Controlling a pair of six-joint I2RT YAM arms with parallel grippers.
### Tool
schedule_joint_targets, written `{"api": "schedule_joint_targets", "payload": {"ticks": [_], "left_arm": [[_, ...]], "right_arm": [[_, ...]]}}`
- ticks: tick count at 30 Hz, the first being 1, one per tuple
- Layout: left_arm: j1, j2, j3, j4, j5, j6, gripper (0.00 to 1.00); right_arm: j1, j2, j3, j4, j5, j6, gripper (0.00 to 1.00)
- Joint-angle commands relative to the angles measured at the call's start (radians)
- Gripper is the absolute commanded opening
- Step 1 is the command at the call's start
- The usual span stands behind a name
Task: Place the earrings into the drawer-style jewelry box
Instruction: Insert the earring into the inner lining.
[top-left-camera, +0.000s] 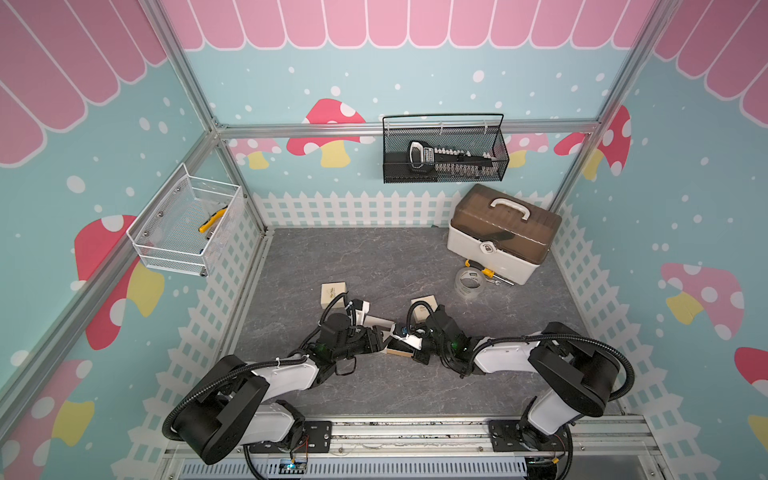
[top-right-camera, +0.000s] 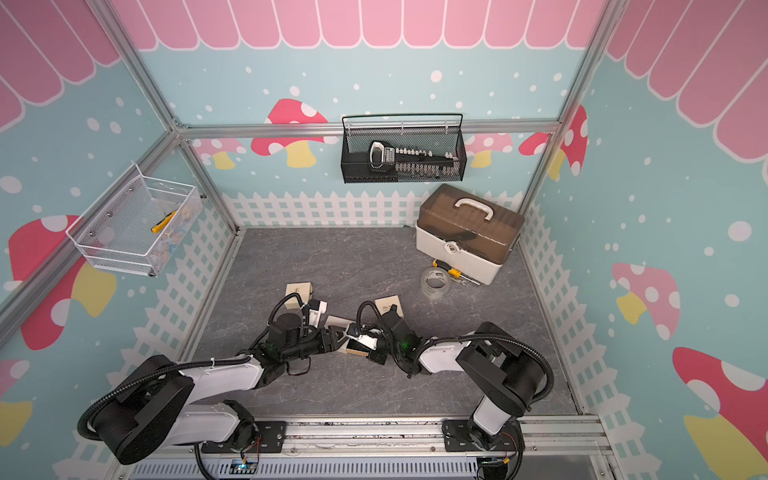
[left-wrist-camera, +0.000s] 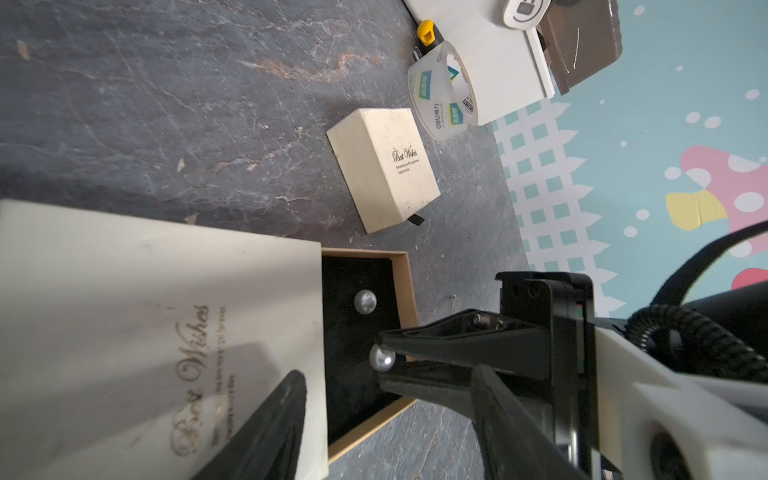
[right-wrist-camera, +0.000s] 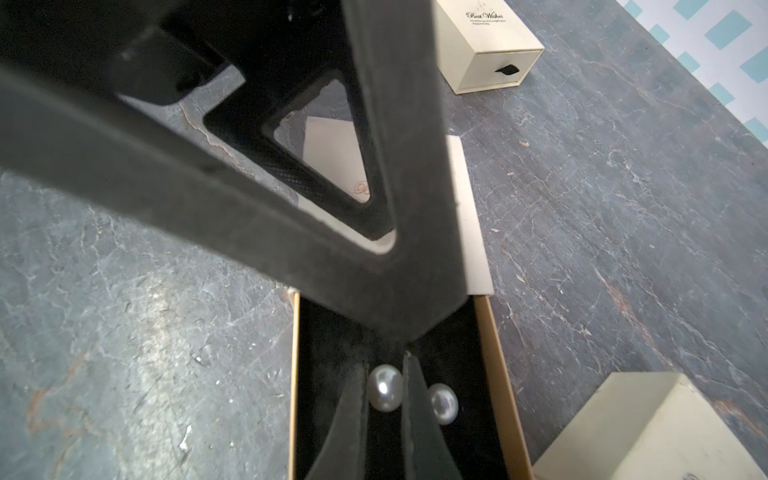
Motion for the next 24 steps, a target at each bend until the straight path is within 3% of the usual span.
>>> {"api": "schedule_joint_targets", "payload": {"ticks": [1, 24], "left_arm": [[0.008, 0.009, 0.018, -0.007, -0.004, 0.016, 0.64], [0.023, -0.011, -0.002, -0.033, -0.016, 0.029, 0.63]], "right_arm": [[0.009, 0.018, 0.026, -0.032, -0.015, -0.029, 0.0], [0.011, 0.044, 0.069, -0.162, -0.047, -0.044, 0.0]]}}
